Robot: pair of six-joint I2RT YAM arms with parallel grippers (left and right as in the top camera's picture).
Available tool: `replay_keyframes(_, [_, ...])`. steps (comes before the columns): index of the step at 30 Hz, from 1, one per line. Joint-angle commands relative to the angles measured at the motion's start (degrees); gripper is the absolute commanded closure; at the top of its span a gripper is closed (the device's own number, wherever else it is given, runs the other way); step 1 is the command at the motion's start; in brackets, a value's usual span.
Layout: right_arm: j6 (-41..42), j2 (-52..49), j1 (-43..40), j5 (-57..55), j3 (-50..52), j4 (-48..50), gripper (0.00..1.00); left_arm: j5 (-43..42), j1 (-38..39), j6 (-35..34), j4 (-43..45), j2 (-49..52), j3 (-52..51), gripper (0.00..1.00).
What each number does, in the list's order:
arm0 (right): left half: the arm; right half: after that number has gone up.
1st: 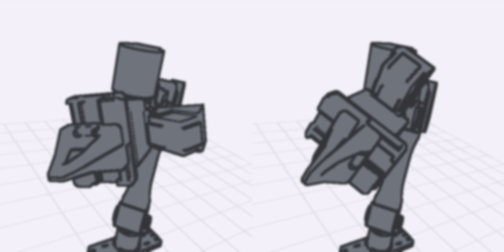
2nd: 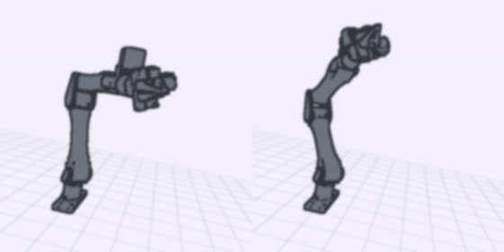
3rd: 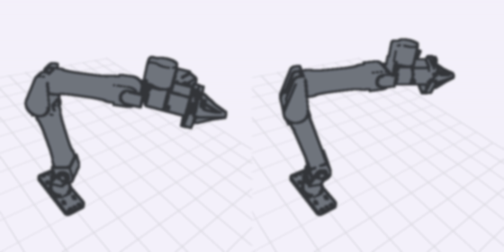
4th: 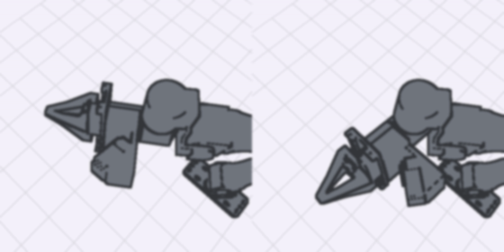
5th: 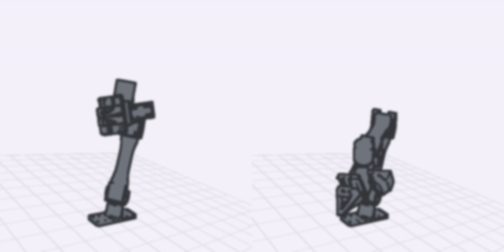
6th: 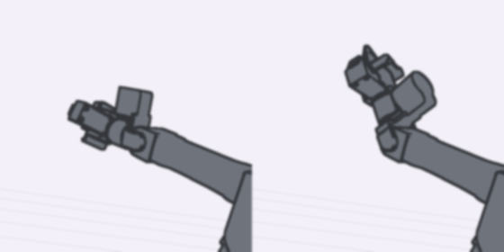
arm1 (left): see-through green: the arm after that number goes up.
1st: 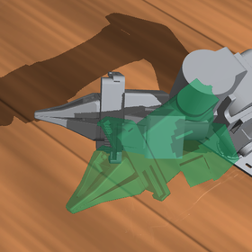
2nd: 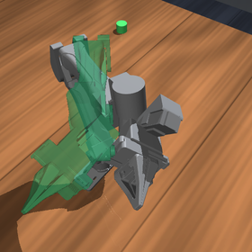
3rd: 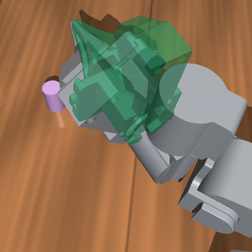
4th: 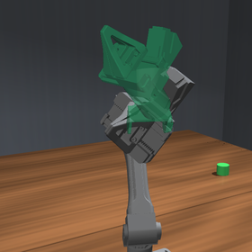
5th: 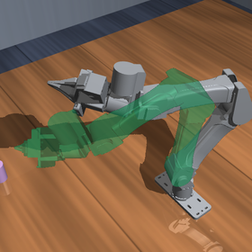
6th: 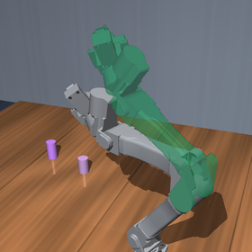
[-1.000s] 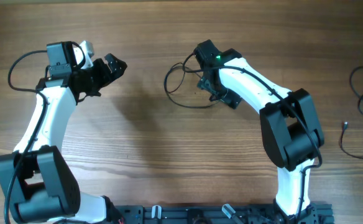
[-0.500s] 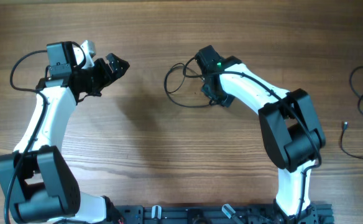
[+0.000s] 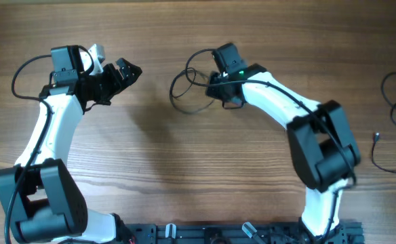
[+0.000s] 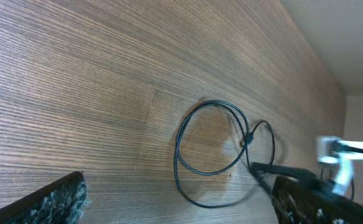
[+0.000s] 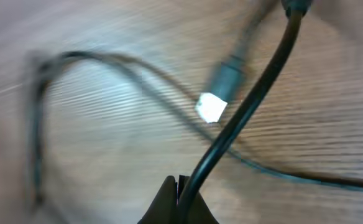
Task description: Untangle cables
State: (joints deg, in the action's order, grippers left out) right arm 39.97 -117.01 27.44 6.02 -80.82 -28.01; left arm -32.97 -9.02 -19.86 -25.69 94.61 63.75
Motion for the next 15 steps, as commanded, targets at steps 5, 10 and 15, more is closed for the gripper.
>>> replay_keyframes(5, [-14.60, 29.51, -5.92, 0.48, -3.78, -3.91, 0.96, -1.07, -0.31, 0.11, 0.04, -1.29, 0.11, 0.02])
replay_keyframes(10, [-19.43, 40.92, -14.62, -5.46, -3.82, -13.25, 0.96, -1.07, -0.31, 0.11, -1.33, -1.29, 0.11, 0.03])
replay_keyframes(15, [-18.56, 37.44, -16.28, -9.05, -3.82, -23.15, 0.96, -1.09, -0.31, 0.07, -1.36, -1.29, 0.11, 0.04])
